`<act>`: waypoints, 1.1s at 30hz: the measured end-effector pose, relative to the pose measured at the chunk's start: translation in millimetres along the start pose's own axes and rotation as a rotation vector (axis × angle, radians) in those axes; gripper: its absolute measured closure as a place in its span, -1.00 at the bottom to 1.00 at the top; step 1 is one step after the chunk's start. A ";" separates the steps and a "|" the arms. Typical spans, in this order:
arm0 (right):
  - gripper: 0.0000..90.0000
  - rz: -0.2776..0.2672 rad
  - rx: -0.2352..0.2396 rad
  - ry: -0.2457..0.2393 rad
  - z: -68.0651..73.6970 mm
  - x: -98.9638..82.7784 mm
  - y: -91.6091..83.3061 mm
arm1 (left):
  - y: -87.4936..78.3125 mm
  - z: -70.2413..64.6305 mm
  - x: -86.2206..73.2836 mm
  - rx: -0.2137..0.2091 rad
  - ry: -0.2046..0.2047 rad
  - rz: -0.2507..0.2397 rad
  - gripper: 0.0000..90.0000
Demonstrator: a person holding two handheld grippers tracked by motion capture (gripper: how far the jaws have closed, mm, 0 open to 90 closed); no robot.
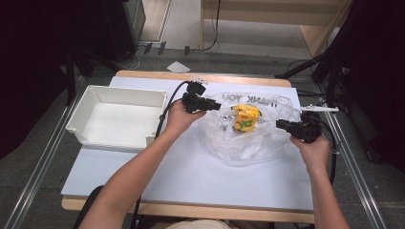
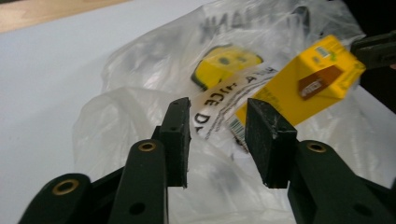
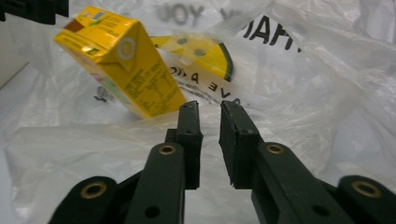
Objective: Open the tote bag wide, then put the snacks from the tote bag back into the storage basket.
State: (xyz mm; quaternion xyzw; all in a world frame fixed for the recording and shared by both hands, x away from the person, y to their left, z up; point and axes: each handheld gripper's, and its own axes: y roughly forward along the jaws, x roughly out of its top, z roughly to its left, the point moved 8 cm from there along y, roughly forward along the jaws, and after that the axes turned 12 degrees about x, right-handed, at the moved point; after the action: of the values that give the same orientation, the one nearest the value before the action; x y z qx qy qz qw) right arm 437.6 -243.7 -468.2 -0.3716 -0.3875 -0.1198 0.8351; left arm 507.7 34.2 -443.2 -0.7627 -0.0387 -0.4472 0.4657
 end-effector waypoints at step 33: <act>0.17 0.133 0.125 -0.092 86.0 -68.8 1.7 | -1.4 -33.6 21.4 -0.148 0.240 0.039 -0.12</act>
State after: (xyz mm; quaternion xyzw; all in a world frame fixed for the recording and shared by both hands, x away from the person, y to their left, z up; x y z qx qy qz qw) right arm 344.3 -187.2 -483.3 -0.3487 -0.4066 -0.0224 0.8441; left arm 498.1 2.3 -421.3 -0.7365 0.0654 -0.5276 0.4181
